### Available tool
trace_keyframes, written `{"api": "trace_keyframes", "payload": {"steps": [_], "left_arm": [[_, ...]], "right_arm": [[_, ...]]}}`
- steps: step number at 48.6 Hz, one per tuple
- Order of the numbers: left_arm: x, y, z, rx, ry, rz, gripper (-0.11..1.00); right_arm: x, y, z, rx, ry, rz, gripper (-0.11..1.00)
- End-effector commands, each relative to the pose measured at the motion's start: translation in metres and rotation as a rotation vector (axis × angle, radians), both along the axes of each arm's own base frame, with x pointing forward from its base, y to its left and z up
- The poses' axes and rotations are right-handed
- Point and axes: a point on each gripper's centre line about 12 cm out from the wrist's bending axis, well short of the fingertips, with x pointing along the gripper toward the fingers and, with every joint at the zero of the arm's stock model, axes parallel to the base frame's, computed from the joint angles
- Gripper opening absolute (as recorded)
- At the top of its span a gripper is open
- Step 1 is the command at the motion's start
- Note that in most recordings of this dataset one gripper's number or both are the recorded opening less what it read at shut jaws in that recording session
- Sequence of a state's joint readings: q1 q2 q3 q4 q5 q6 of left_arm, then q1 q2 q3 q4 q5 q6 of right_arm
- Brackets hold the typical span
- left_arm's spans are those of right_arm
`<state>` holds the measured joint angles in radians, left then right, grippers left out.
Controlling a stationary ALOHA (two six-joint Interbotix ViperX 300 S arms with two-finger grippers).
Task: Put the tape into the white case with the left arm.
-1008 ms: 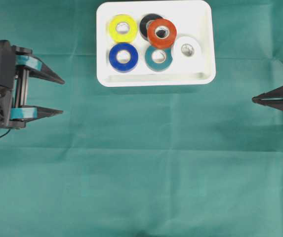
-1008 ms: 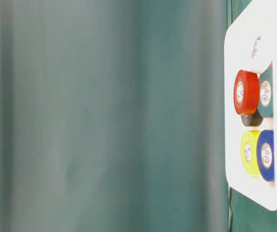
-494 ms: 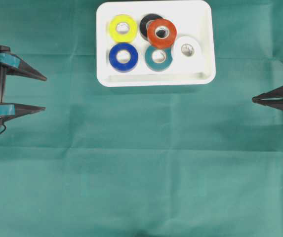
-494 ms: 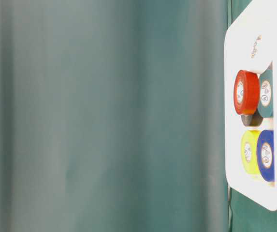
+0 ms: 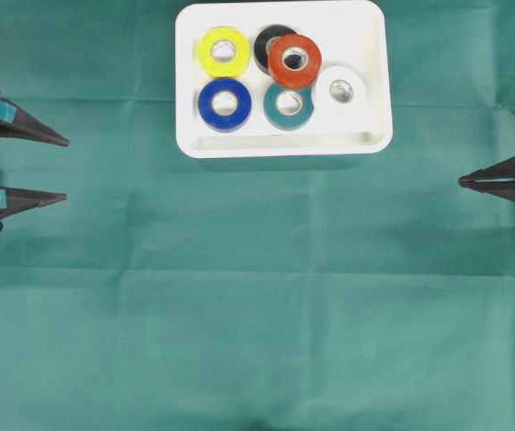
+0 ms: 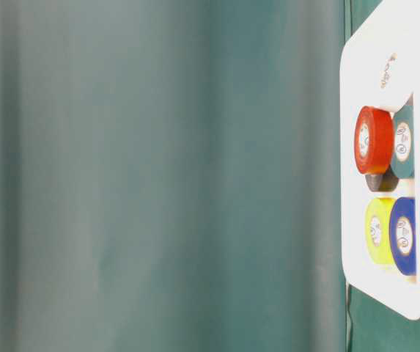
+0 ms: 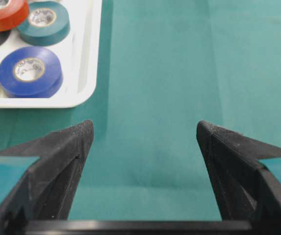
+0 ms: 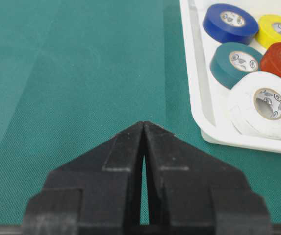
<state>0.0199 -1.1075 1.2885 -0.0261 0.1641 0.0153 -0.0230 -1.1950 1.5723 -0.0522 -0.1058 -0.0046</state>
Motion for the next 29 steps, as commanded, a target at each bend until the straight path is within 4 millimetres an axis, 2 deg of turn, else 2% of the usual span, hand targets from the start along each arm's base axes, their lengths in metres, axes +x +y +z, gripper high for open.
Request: {"api": "trace_keyframes", "payload": {"steps": [1,29], "left_arm": [[-0.001,0.001,0.004,0.006,-0.024,0.001,0.99],[-0.016,0.000,-0.008,0.056,-0.065,-0.013,0.99]], "right_arm": [[0.002,0.000,0.005,-0.002,-0.017,0.000,-0.09],[0.002,0.000,0.005,0.000,-0.015,-0.001,-0.09]]}}
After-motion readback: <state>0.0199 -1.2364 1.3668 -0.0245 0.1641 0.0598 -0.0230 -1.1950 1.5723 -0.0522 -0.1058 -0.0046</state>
